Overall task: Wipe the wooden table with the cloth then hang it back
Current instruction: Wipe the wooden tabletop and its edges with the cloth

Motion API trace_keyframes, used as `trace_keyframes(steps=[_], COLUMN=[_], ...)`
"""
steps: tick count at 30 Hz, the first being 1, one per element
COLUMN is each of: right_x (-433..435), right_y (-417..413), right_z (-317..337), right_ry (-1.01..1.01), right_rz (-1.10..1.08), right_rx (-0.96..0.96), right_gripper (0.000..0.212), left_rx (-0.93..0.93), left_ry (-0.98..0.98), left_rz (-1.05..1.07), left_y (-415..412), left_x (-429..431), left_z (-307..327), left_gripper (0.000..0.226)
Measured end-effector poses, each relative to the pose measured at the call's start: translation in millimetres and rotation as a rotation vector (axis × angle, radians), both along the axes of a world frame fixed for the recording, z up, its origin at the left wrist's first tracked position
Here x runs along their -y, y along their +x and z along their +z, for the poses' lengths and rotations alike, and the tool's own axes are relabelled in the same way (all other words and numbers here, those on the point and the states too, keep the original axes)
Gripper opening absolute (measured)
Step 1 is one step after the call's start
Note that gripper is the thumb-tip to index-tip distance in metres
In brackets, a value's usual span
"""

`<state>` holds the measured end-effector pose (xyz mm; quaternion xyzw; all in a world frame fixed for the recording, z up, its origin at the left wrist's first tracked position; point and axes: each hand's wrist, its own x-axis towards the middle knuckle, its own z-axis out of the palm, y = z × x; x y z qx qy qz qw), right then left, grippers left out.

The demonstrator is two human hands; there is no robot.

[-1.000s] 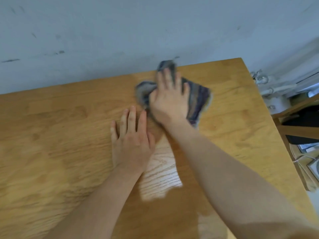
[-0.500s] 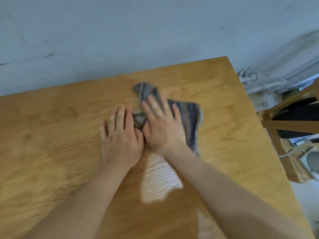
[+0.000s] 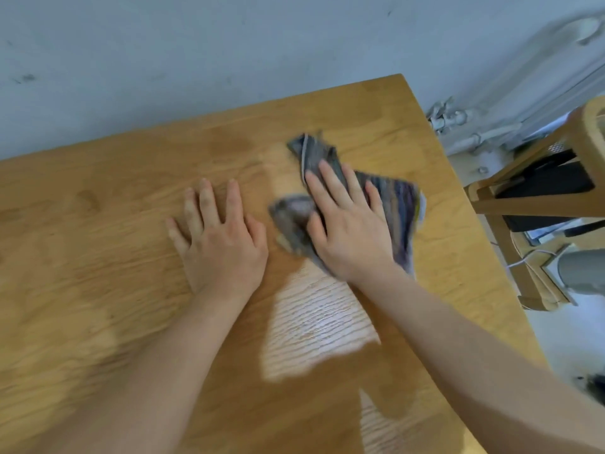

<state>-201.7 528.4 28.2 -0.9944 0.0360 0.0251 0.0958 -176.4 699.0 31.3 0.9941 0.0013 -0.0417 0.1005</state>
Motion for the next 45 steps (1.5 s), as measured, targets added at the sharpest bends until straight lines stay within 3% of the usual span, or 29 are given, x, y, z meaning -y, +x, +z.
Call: trace_keyframes(steps=[3,10,14,17,19,27,31,35,40,45], right_x=[11.1,28.4,29.8,35.4,41.0,54.6,36.7,12.5,44.5,62.8], right_y=[-27.2,86.6,22.3,-14.5,11.8,160.4,102.8,22.9,112.3,177.5], right_z=[1.9,2.4,3.2,3.9,4.3,-0.8,-1.0,3.3,-1.1,-4.2], right_ry=[-0.009,0.038,0.02,-0.025,-0.011,0.08,0.047,-0.01,0.035,0.083], right_rz=[0.055,-0.115,-0.1,-0.072,-0.089,-0.222,-0.204,-0.108,-0.175,-0.207], right_rx=[-0.051,-0.062,-0.03,-0.062,-0.071,-0.055,-0.035,-0.049,-0.028,-0.041], right_gripper=[0.057,0.057,0.056,0.057,0.058,0.06,0.058,0.058,0.059,0.061], left_rx=[-0.017,-0.044,-0.04,-0.034,-0.033,-0.017,-0.039,-0.022,-0.014,-0.017], left_ry=[0.025,0.032,0.034,0.041,0.032,0.047,0.069,0.047,0.066,0.043], left_rz=[-0.07,-0.108,-0.098,-0.27,-0.373,-0.333,-0.355,-0.355,-0.356,-0.341], left_y=[5.5,3.8,1.5,4.4,10.3,12.5,7.0,7.0,8.7,12.2], left_x=[2.8,22.4,22.8,27.1,29.2,32.5,32.6,32.0,30.7,30.8], left_z=[1.5,2.2,0.5,1.7,2.7,1.5,2.9,2.4,0.5,-1.3], left_gripper=[0.056,0.059,0.057,0.057,0.059,0.057,0.057,0.042,0.057,0.056])
